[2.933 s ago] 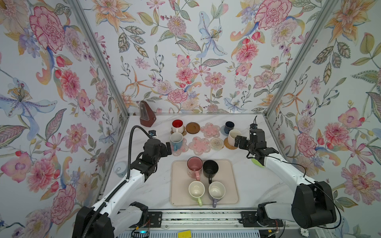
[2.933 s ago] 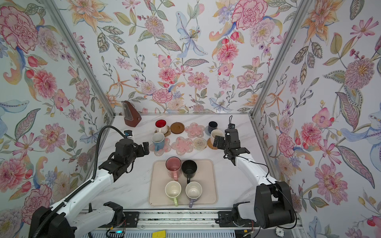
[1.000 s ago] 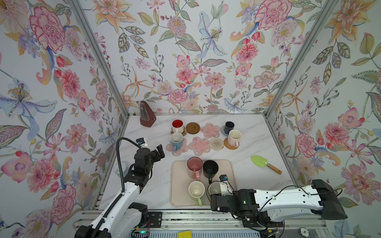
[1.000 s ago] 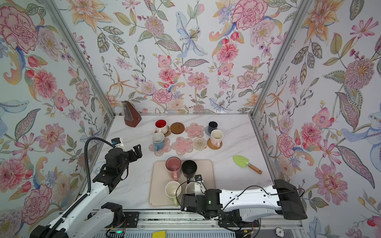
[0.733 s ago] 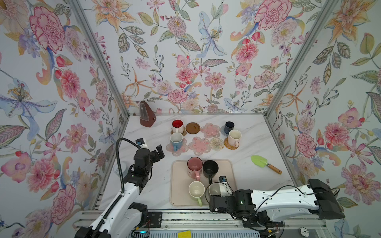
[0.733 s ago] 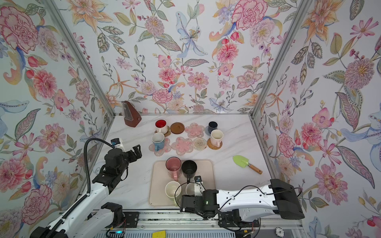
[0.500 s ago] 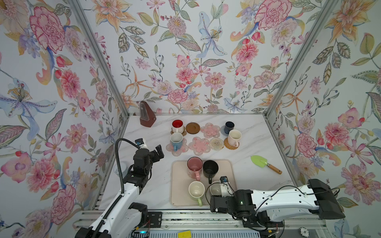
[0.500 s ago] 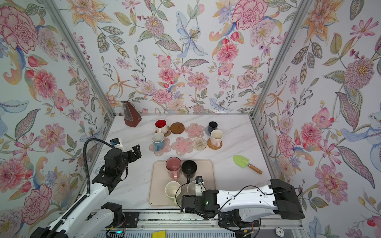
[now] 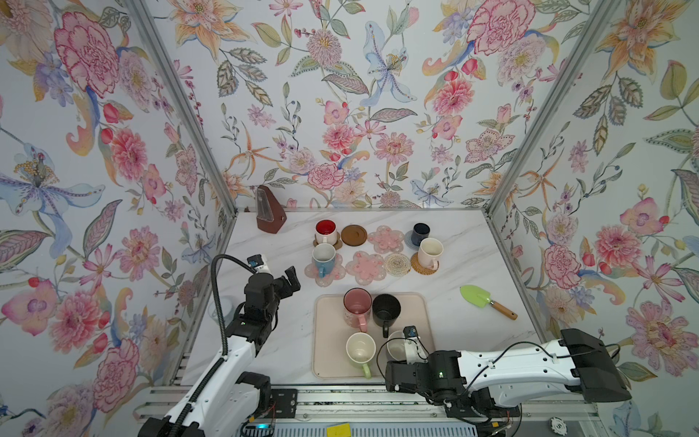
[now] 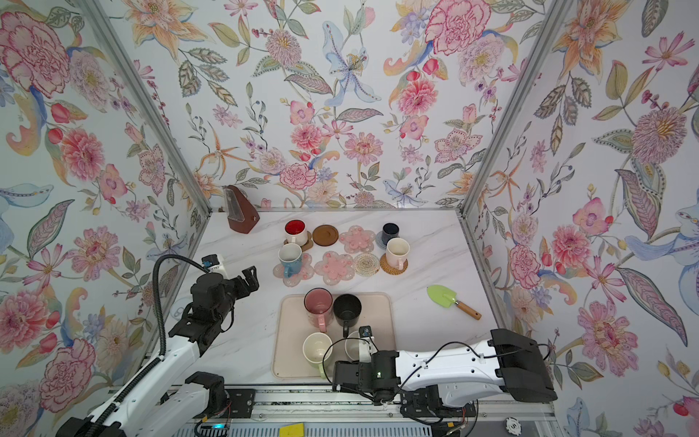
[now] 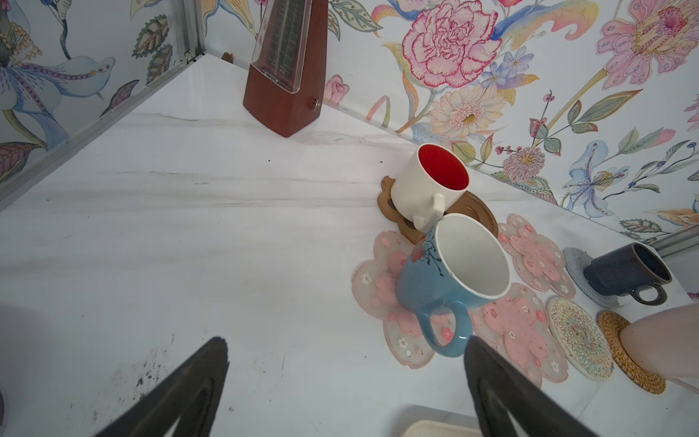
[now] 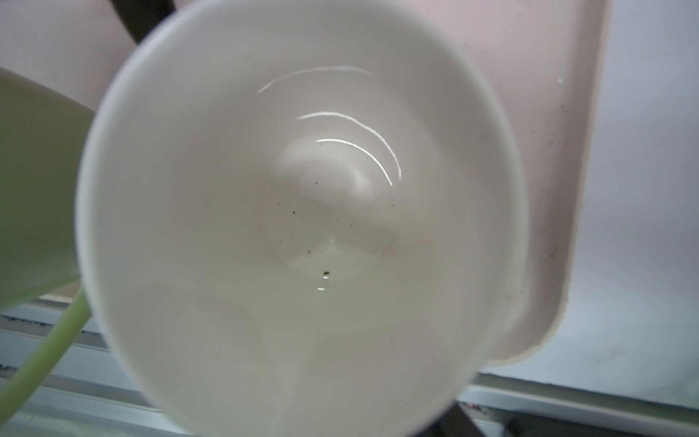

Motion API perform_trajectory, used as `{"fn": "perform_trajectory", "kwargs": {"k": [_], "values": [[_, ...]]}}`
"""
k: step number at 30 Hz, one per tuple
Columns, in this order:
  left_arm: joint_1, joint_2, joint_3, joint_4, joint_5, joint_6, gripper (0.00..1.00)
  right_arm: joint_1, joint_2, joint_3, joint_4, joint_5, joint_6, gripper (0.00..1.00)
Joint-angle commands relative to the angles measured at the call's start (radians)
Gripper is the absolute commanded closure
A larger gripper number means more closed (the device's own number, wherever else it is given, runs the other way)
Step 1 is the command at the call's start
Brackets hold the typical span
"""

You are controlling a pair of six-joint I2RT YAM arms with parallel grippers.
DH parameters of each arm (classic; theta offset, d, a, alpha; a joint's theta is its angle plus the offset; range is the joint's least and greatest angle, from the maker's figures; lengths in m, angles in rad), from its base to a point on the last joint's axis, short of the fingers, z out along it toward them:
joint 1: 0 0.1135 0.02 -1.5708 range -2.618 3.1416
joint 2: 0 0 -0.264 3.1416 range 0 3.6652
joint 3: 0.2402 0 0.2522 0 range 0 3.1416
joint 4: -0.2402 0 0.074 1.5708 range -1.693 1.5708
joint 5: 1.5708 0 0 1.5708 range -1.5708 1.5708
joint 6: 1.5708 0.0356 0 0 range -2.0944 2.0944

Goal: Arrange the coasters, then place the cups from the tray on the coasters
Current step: 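Lower the right gripper into the lavender mug and grasp its rim, then lift the lavender mug and carry it toward the pink flower coaster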

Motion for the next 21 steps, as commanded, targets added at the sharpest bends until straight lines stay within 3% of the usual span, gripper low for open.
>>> {"fn": "perform_trajectory", "kwargs": {"k": [1,6,12,17,21], "values": [[0.015,-0.012,-0.018,0.002,0.02,-0.011,0.01,0.0,0.013,-0.007,-0.016,0.027,-0.021,0.64],[0.019,-0.011,-0.019,0.002,0.022,-0.014,0.01,-0.002,-0.002,-0.011,-0.026,0.013,-0.037,0.81],[0.025,-0.013,-0.019,0.003,0.024,-0.013,0.01,-0.01,-0.072,-0.001,-0.164,0.019,-0.015,0.94],[0.029,-0.011,-0.024,0.014,0.024,-0.019,0.01,-0.058,-0.152,-0.009,-0.208,0.036,-0.031,1.0],[0.035,-0.002,-0.024,0.016,0.029,-0.016,0.01,-0.149,-0.18,0.014,-0.235,0.049,-0.119,1.0]]}}
